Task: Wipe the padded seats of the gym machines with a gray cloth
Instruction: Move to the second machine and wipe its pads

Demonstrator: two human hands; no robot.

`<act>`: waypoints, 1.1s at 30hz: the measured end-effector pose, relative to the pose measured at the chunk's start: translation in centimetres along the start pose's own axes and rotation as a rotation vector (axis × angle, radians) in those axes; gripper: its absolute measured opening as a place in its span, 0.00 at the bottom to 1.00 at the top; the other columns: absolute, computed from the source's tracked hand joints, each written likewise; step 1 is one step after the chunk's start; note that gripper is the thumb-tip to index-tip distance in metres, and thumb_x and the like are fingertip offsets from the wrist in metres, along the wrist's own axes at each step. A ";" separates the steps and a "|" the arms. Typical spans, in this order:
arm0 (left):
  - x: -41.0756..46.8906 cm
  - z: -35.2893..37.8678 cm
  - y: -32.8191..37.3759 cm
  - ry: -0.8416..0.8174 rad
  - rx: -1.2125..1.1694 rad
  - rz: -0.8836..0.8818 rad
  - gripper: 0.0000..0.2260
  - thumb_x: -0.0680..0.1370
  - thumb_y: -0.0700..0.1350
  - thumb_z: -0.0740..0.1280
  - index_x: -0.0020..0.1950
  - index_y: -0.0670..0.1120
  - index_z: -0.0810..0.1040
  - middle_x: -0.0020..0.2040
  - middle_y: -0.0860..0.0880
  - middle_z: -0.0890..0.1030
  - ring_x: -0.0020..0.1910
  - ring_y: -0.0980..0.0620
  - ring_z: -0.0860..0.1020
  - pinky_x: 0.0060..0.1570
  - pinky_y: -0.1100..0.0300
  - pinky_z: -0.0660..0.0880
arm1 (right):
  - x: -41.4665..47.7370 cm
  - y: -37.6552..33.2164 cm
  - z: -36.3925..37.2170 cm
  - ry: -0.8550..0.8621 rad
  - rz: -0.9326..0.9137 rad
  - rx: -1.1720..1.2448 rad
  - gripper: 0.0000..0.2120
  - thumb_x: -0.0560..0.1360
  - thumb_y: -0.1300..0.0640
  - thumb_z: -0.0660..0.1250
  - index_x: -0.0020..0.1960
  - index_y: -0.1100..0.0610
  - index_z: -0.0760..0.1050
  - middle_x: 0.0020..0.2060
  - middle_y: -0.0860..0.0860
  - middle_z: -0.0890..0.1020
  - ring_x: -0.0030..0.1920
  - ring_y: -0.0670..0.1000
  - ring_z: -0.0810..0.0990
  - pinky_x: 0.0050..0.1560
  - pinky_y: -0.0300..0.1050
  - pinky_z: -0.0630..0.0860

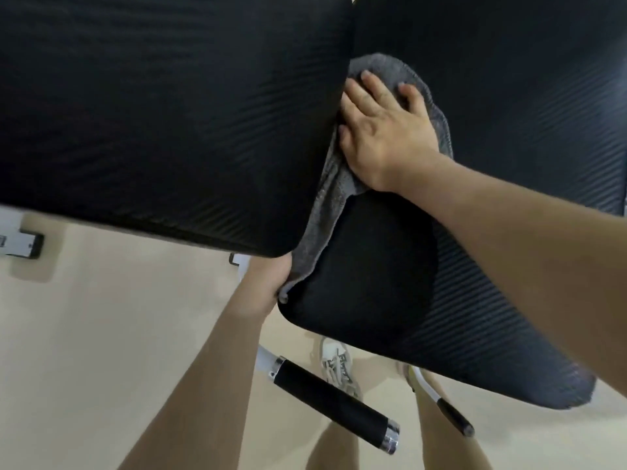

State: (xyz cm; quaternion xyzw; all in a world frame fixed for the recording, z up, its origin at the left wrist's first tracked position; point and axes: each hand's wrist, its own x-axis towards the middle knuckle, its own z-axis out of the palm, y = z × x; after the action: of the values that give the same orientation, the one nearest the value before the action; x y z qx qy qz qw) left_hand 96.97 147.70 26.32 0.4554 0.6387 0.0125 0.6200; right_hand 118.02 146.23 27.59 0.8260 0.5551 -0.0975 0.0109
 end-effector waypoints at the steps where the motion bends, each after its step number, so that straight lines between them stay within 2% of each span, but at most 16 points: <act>1: -0.5 0.3 -0.3 0.037 0.038 0.117 0.11 0.77 0.54 0.66 0.54 0.48 0.77 0.45 0.60 0.76 0.52 0.52 0.76 0.49 0.60 0.71 | 0.2 -0.2 0.0 -0.001 0.006 0.006 0.27 0.80 0.46 0.42 0.77 0.53 0.49 0.78 0.48 0.51 0.77 0.50 0.46 0.73 0.58 0.43; 2: -1.5 0.6 -0.9 0.085 0.129 0.256 0.15 0.79 0.55 0.63 0.60 0.49 0.76 0.48 0.64 0.75 0.57 0.55 0.74 0.52 0.66 0.68 | -0.2 -0.5 0.0 -0.004 0.010 0.021 0.27 0.80 0.46 0.42 0.78 0.53 0.48 0.78 0.48 0.51 0.77 0.50 0.46 0.74 0.58 0.43; 3: -2.8 1.1 -1.9 0.130 0.248 0.403 0.17 0.80 0.54 0.60 0.67 0.50 0.73 0.53 0.64 0.74 0.60 0.58 0.72 0.55 0.72 0.66 | -1.2 -1.0 0.0 -0.007 0.007 0.033 0.27 0.81 0.46 0.42 0.78 0.54 0.48 0.78 0.49 0.50 0.77 0.50 0.46 0.74 0.58 0.42; 4: -4.2 1.5 -3.0 0.168 0.377 0.523 0.19 0.81 0.53 0.57 0.71 0.49 0.68 0.61 0.59 0.74 0.64 0.56 0.70 0.60 0.72 0.64 | -2.7 -1.4 0.0 -0.019 -0.015 0.039 0.27 0.81 0.46 0.42 0.78 0.54 0.48 0.78 0.49 0.50 0.77 0.50 0.46 0.74 0.58 0.43; 5: -5.6 2.2 -3.9 0.205 0.518 0.585 0.22 0.81 0.52 0.55 0.73 0.47 0.64 0.68 0.52 0.71 0.68 0.52 0.68 0.67 0.64 0.64 | -4.6 -1.8 0.2 -0.035 -0.062 0.035 0.27 0.81 0.46 0.42 0.78 0.54 0.49 0.78 0.50 0.51 0.77 0.51 0.47 0.74 0.58 0.43; 6: -6.7 2.8 -4.9 0.247 0.671 0.617 0.24 0.80 0.51 0.53 0.75 0.45 0.62 0.73 0.46 0.66 0.72 0.47 0.64 0.71 0.53 0.62 | -6.7 -2.0 0.4 -0.056 -0.125 0.025 0.27 0.81 0.46 0.42 0.77 0.54 0.50 0.78 0.50 0.53 0.77 0.51 0.48 0.74 0.58 0.45; 7: -7.7 3.8 -5.2 0.294 0.811 0.637 0.25 0.80 0.51 0.52 0.75 0.43 0.60 0.75 0.42 0.62 0.74 0.44 0.61 0.72 0.47 0.60 | -8.3 -1.8 0.4 -0.077 -0.190 0.008 0.27 0.80 0.46 0.43 0.77 0.54 0.52 0.77 0.50 0.55 0.77 0.51 0.50 0.74 0.58 0.47; 9: -8.2 5.5 -5.2 0.320 0.945 0.613 0.26 0.80 0.52 0.50 0.75 0.41 0.60 0.76 0.41 0.60 0.76 0.45 0.58 0.72 0.46 0.58 | -8.9 -0.3 0.1 -0.123 -0.299 -0.021 0.27 0.80 0.44 0.44 0.77 0.52 0.55 0.76 0.49 0.58 0.76 0.51 0.54 0.73 0.58 0.51; 11: -7.8 7.1 -3.5 0.331 0.980 0.572 0.26 0.80 0.53 0.48 0.75 0.41 0.60 0.77 0.42 0.59 0.76 0.47 0.55 0.72 0.47 0.55 | -6.7 1.5 -0.5 -0.155 -0.368 -0.048 0.28 0.79 0.42 0.44 0.77 0.51 0.55 0.76 0.48 0.58 0.76 0.50 0.55 0.73 0.57 0.52; 14: -6.3 9.5 -0.6 0.382 0.968 0.556 0.27 0.81 0.55 0.47 0.76 0.42 0.56 0.78 0.42 0.55 0.77 0.47 0.53 0.73 0.48 0.50 | -1.1 3.6 -1.4 -0.140 -0.359 -0.071 0.30 0.78 0.41 0.40 0.77 0.51 0.51 0.77 0.47 0.55 0.77 0.49 0.51 0.73 0.56 0.48; 19: -3.0 12.6 4.3 0.451 0.885 0.512 0.30 0.79 0.56 0.45 0.77 0.39 0.53 0.77 0.39 0.55 0.76 0.43 0.54 0.72 0.48 0.51 | 6.9 5.5 -1.9 -0.033 -0.270 -0.052 0.29 0.78 0.44 0.42 0.77 0.54 0.52 0.77 0.49 0.55 0.77 0.49 0.50 0.73 0.57 0.48; 22: -0.6 13.8 7.6 0.527 0.834 0.505 0.30 0.78 0.55 0.46 0.76 0.38 0.56 0.75 0.38 0.61 0.74 0.42 0.60 0.72 0.48 0.55 | 8.4 5.6 -1.6 0.003 -0.210 -0.004 0.28 0.79 0.45 0.42 0.77 0.52 0.49 0.78 0.48 0.53 0.77 0.49 0.49 0.73 0.57 0.47; 24: 0.3 14.1 8.1 0.556 0.816 0.510 0.28 0.79 0.53 0.46 0.75 0.38 0.58 0.75 0.39 0.63 0.73 0.42 0.62 0.71 0.47 0.57 | 8.2 5.5 -1.6 0.003 -0.219 0.015 0.28 0.79 0.45 0.43 0.77 0.52 0.49 0.78 0.49 0.53 0.77 0.50 0.49 0.73 0.57 0.46; 27: -0.3 12.9 6.3 0.542 0.881 0.616 0.25 0.81 0.50 0.47 0.75 0.38 0.59 0.76 0.41 0.62 0.74 0.45 0.61 0.72 0.49 0.58 | 6.3 5.5 -1.9 -0.018 -0.223 0.026 0.27 0.80 0.45 0.42 0.77 0.52 0.49 0.78 0.50 0.51 0.77 0.51 0.46 0.73 0.59 0.43; 31: -3.4 9.5 1.8 0.419 1.036 0.643 0.25 0.81 0.49 0.45 0.76 0.40 0.56 0.78 0.46 0.58 0.77 0.51 0.55 0.73 0.51 0.58 | 0.0 4.4 -1.5 -0.058 -0.215 0.035 0.27 0.80 0.44 0.41 0.78 0.51 0.46 0.78 0.50 0.48 0.77 0.52 0.44 0.73 0.59 0.41; 33: -4.7 7.0 -0.2 0.385 1.084 0.634 0.25 0.81 0.49 0.46 0.76 0.41 0.57 0.77 0.47 0.60 0.76 0.50 0.58 0.72 0.49 0.60 | -3.0 3.1 -1.2 -0.095 -0.186 0.050 0.28 0.80 0.44 0.40 0.78 0.51 0.44 0.78 0.51 0.46 0.77 0.53 0.42 0.73 0.59 0.40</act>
State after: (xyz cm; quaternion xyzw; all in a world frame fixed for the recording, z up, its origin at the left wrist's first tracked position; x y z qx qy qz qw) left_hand 101.63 140.91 28.31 0.8590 0.4891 -0.0477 0.1438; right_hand 119.99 142.42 29.01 0.7652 0.6258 -0.1509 0.0073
